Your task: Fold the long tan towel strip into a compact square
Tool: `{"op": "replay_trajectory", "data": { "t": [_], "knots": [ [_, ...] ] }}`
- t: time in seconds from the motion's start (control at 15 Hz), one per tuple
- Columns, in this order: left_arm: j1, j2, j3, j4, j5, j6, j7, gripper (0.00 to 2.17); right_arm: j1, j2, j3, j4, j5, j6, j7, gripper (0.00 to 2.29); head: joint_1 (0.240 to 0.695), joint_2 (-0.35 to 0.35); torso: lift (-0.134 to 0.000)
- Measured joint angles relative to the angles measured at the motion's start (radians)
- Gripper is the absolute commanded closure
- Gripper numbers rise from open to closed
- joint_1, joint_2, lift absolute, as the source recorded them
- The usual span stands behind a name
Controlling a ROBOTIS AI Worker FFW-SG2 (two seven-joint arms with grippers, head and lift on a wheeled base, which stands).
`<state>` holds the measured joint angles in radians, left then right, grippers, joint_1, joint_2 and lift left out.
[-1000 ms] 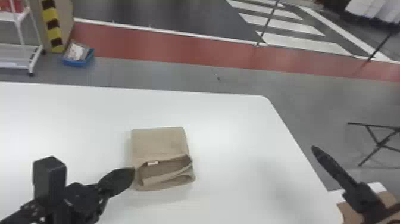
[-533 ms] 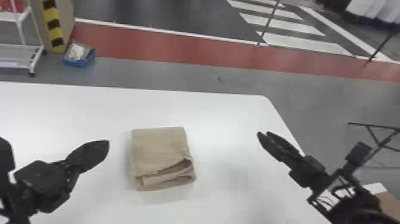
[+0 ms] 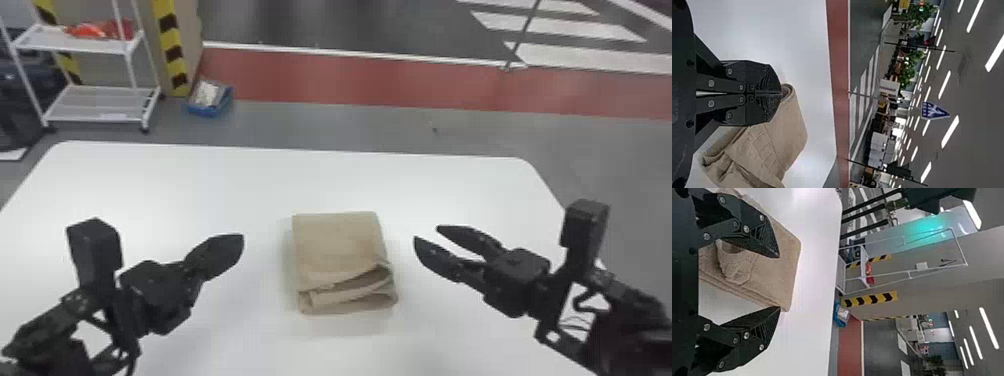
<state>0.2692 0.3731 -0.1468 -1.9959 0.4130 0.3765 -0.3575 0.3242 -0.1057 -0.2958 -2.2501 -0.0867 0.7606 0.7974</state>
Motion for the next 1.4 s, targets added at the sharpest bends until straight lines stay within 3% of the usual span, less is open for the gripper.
{"op": "replay_trajectory", "data": {
  "t": [0.13,0.4,0.87,1.07,1.27,1.4],
  "knots": [
    [-0.010,0.000,-0.002,0.009,0.000,0.002,0.000,1.72,0.006,-0.031,0.019,-0.023,0.077,0.040,0.043,0.51,0.695,-0.146,-0.124],
    [-0.013,-0.005,-0.009,0.011,-0.010,0.006,0.002,1.72,0.000,-0.079,0.031,-0.022,0.112,0.075,0.109,0.60,0.695,-0.153,-0.124],
    [-0.017,-0.003,-0.022,0.017,-0.019,0.007,0.001,1.72,-0.081,-0.086,0.204,0.027,0.296,0.144,0.162,0.60,0.695,-0.107,-0.124],
    [-0.013,0.000,-0.018,0.017,-0.018,0.007,0.000,1.72,-0.102,-0.086,0.266,0.029,0.386,0.182,0.172,1.13,0.695,-0.087,-0.124],
    [-0.011,0.002,-0.013,0.011,-0.017,0.015,0.000,1.72,-0.107,-0.085,0.291,0.026,0.460,0.206,0.167,1.15,0.695,-0.089,-0.124],
    [-0.009,0.004,-0.010,0.006,-0.017,0.021,0.000,1.72,-0.110,-0.086,0.284,0.027,0.472,0.208,0.172,1.32,0.695,-0.096,-0.124]
  ]
}}
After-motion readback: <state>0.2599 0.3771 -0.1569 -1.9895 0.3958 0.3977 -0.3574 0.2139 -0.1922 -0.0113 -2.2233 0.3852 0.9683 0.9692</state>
